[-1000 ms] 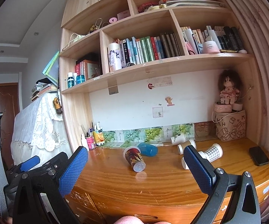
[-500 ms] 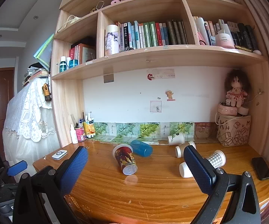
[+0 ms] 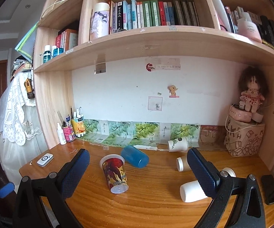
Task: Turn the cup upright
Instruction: 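Lower the open right tool over the blue cup's body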
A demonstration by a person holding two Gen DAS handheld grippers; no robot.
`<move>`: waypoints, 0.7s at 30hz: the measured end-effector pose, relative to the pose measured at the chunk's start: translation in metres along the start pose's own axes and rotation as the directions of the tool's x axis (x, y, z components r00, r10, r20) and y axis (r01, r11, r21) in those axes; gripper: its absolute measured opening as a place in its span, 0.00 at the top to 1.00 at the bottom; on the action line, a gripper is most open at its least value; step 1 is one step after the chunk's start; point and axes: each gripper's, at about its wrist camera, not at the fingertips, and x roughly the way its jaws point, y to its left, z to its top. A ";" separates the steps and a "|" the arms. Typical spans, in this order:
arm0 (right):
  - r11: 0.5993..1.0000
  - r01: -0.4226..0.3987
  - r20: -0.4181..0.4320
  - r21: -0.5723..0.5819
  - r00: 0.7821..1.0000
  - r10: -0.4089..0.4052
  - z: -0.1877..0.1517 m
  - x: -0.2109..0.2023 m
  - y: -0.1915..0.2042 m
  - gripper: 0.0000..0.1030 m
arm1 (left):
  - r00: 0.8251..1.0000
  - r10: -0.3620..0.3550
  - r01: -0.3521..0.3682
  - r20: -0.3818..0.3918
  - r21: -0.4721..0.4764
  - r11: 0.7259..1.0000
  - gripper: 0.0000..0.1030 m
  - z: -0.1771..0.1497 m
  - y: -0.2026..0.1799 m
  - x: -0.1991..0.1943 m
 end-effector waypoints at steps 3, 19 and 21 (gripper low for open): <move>1.000 -0.005 -0.022 0.016 1.000 0.005 0.012 0.023 -0.005 0.00 | 1.000 0.005 -0.005 -0.006 -0.001 1.000 0.00 0.001 0.002 0.009; 0.998 -0.051 -0.250 -0.047 0.967 0.038 0.033 0.156 -0.015 0.00 | 0.997 -0.057 0.057 0.044 0.016 0.998 0.00 0.029 0.003 0.066; 0.996 -0.070 -0.282 -0.059 0.958 0.051 0.030 0.173 -0.013 0.00 | 0.996 -0.079 0.078 0.038 0.007 0.997 0.00 0.033 0.001 0.077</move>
